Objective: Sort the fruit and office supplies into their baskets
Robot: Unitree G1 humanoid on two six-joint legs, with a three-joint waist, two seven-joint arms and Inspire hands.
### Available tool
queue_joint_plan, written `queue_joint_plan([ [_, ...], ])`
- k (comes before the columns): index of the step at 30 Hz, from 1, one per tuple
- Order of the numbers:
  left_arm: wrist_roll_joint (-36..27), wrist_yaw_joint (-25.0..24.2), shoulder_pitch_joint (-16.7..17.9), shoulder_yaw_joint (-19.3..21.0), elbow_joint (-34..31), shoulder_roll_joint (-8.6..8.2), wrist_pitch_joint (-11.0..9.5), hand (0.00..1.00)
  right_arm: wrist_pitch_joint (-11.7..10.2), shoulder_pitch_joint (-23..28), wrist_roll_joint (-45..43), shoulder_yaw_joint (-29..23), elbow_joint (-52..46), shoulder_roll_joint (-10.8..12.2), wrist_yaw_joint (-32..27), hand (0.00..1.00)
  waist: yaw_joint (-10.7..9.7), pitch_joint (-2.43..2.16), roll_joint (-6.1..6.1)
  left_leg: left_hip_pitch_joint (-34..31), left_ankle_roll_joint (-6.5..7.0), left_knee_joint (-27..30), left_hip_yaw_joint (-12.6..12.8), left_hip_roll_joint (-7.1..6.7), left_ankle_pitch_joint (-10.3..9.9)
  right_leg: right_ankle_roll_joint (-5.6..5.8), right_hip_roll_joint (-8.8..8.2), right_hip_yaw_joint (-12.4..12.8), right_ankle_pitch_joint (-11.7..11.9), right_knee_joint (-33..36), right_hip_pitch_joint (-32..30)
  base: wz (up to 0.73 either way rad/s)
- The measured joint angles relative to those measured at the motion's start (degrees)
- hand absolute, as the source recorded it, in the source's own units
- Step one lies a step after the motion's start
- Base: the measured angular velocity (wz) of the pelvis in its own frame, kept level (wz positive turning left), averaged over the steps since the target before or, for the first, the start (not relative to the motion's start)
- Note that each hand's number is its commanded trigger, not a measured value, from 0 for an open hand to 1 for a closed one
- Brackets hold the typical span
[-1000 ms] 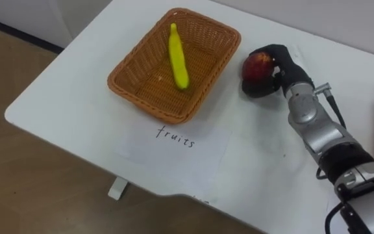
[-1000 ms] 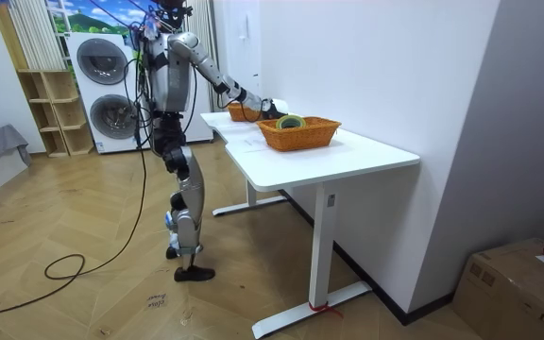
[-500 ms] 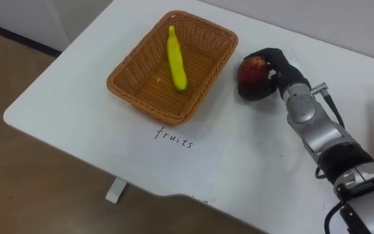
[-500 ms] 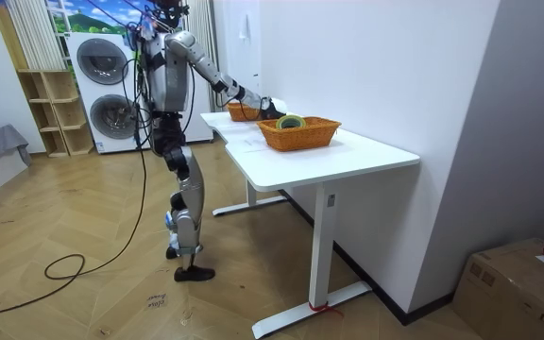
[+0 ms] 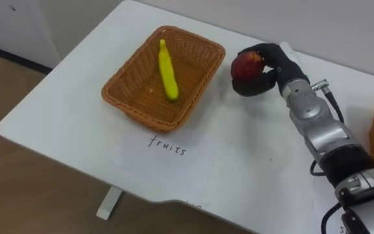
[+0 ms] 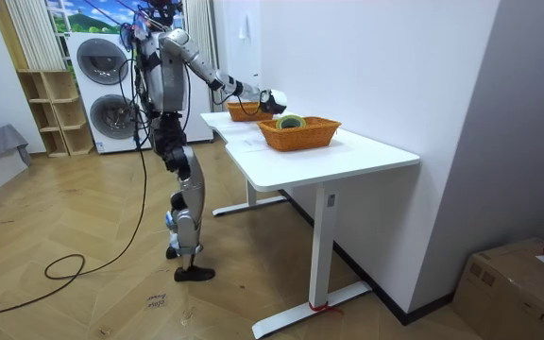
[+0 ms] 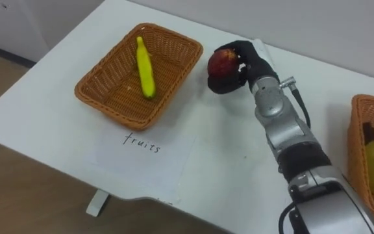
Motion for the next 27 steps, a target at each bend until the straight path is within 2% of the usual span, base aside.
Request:
queue_joint_plan([
  [5,0.24,0.11,-0.16,0.13,-0.06,-0.01,-0.08,0.00,0.10,0.76,-0.03,-0.03,-4.04,0.00,0.32,1.00,-0.93,-0.23,-0.27,1.09,-0.01,-0.51,0.32,0.01,-0.02,0.02,0.22,0.74,-0.01,-0.02,1.13,-0.04],
  [8,0.15,0.14,0.05,0.50,-1.63,-0.10,-0.02,0.00,0.99,0.76,-0.64,-0.36,-6.63,-0.01,0.70,1.00,-1.43,-0.40,-0.41,1.23,-0.01,-0.42,0.71,0.00,-0.02,0.01,0.25,0.90,-0.01,0.02,1.27,-0.04],
  [15,-0.01,0.27,0.46,2.11,-3.11,-0.35,0.80,0.00,2.24,1.42,-2.34,-0.76,-11.39,-0.11,0.68,1.00,-1.05,-0.67,-0.68,3.10,-0.01,-0.98,0.68,-0.06,-0.02,0.03,0.31,0.95,-0.01,0.03,2.87,0.00],
  [22,-0.07,1.33,1.21,2.14,-3.18,-0.45,1.47,0.00,2.38,1.51,-2.49,-0.68,-11.46,-0.09,1.96,1.00,-0.58,-0.62,-0.56,3.97,-0.01,-1.27,0.14,-0.04,-0.02,0.13,0.32,0.99,-0.08,0.02,3.56,0.00],
  [24,-0.05,1.38,1.41,2.22,-3.17,-0.51,1.54,0.00,3.28,1.69,-2.49,-0.67,-12.36,-0.05,2.46,1.00,-0.25,-0.59,-0.51,3.99,-0.01,-1.32,0.13,-0.05,-0.02,0.13,0.32,0.96,-0.08,0.02,3.56,0.00],
  [27,0.00,1.43,2.17,3.22,-3.17,-0.89,1.54,0.00,3.50,1.85,-2.98,-0.68,-14.08,-0.06,2.46,1.00,0.10,-0.58,-0.50,4.06,-0.01,-1.45,0.13,-0.08,-0.02,0.16,0.36,0.90,-0.10,0.02,3.55,0.00],
])
